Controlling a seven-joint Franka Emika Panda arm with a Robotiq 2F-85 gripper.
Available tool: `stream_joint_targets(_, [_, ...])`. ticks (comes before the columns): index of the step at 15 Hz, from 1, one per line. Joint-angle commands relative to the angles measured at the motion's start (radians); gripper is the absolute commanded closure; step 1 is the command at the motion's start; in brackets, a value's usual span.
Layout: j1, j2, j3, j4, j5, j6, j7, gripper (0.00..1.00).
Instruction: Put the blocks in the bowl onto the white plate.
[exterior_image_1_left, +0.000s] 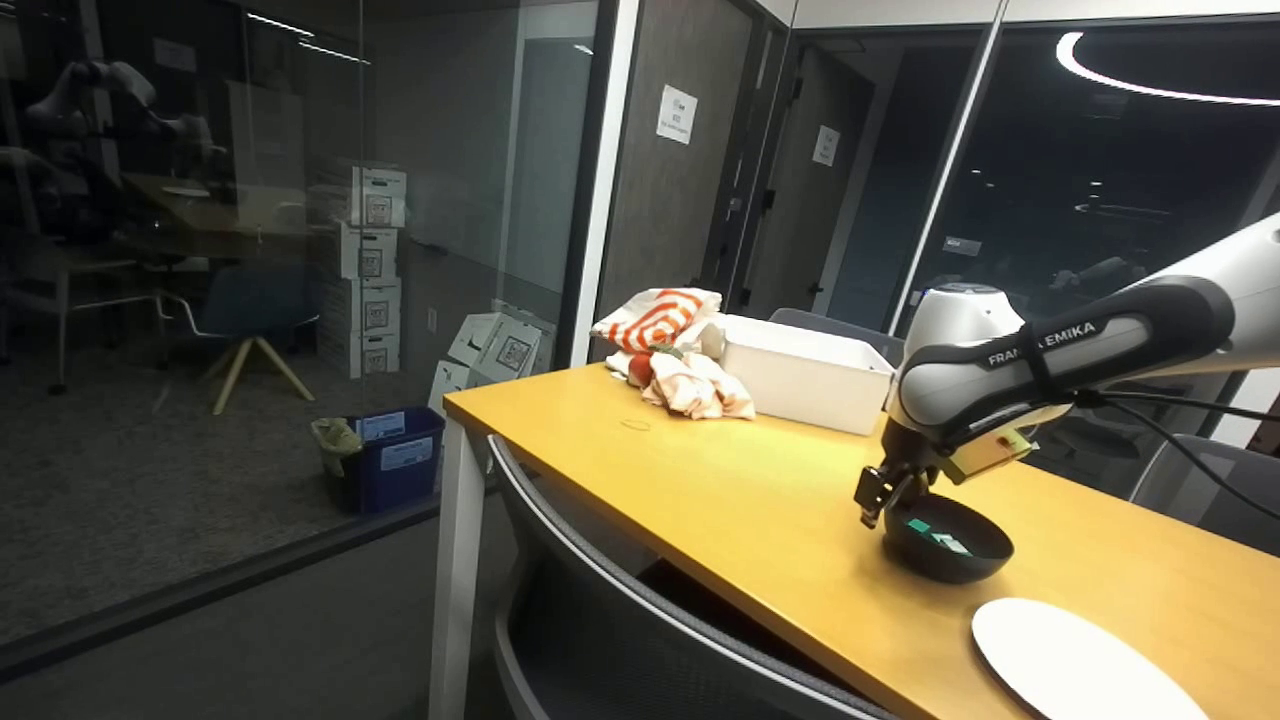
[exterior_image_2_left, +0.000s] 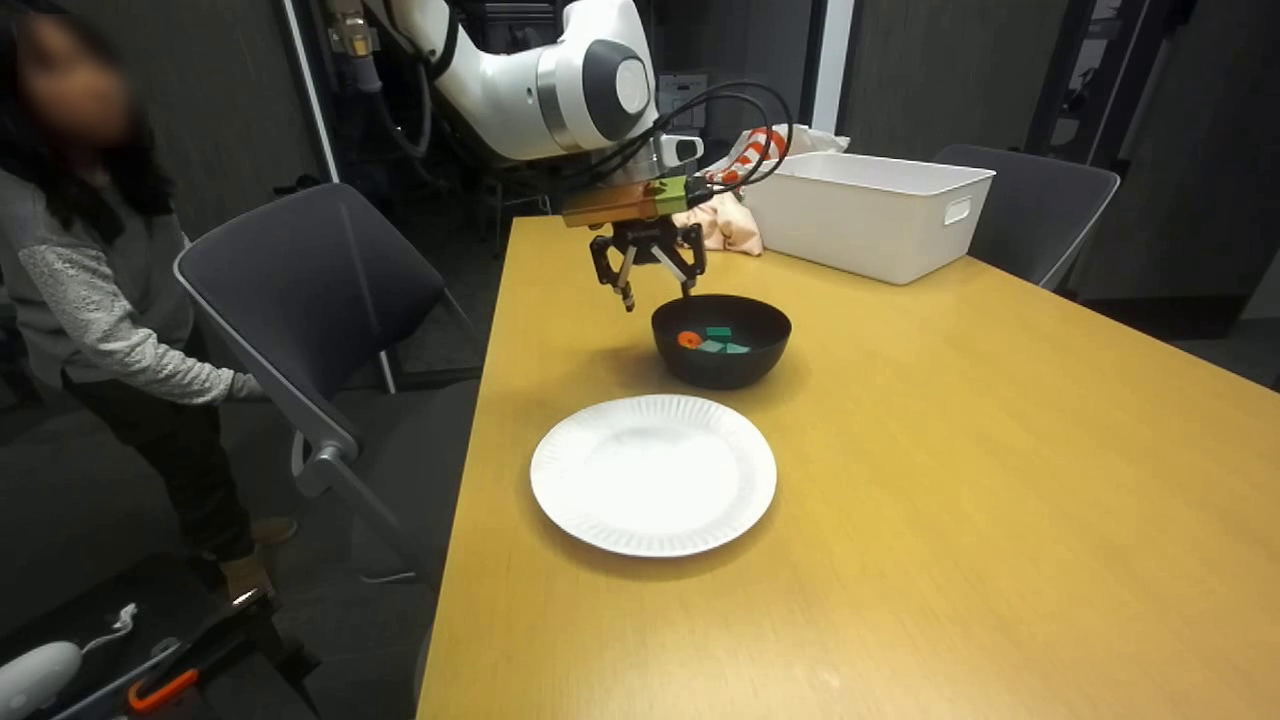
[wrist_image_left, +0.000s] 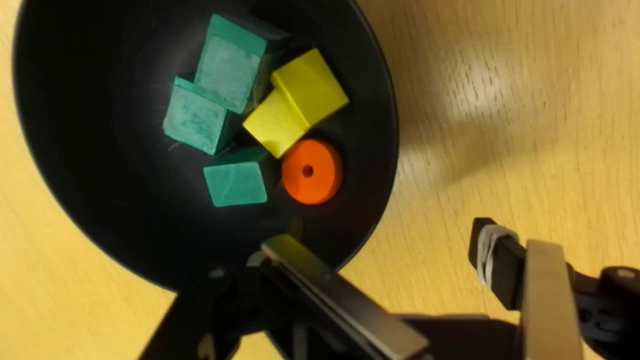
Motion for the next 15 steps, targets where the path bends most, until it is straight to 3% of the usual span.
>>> stream_joint_targets(1, [-0.012,0.006,0.002,0.025,0.038,-0.022,-0.04,0.47])
stream_joint_targets(7, [-0.021,-0.007,0.002,0.012,0.072,0.012,-0.048,0.92])
stream_joint_targets(9, [-0.031,-0.001,0.003,0.007,0.09,0.028,-0.04,0.97])
stream_joint_targets(15, [-0.058,0.002,0.007,-0.033,0.148,0.088,-0.036,0.92])
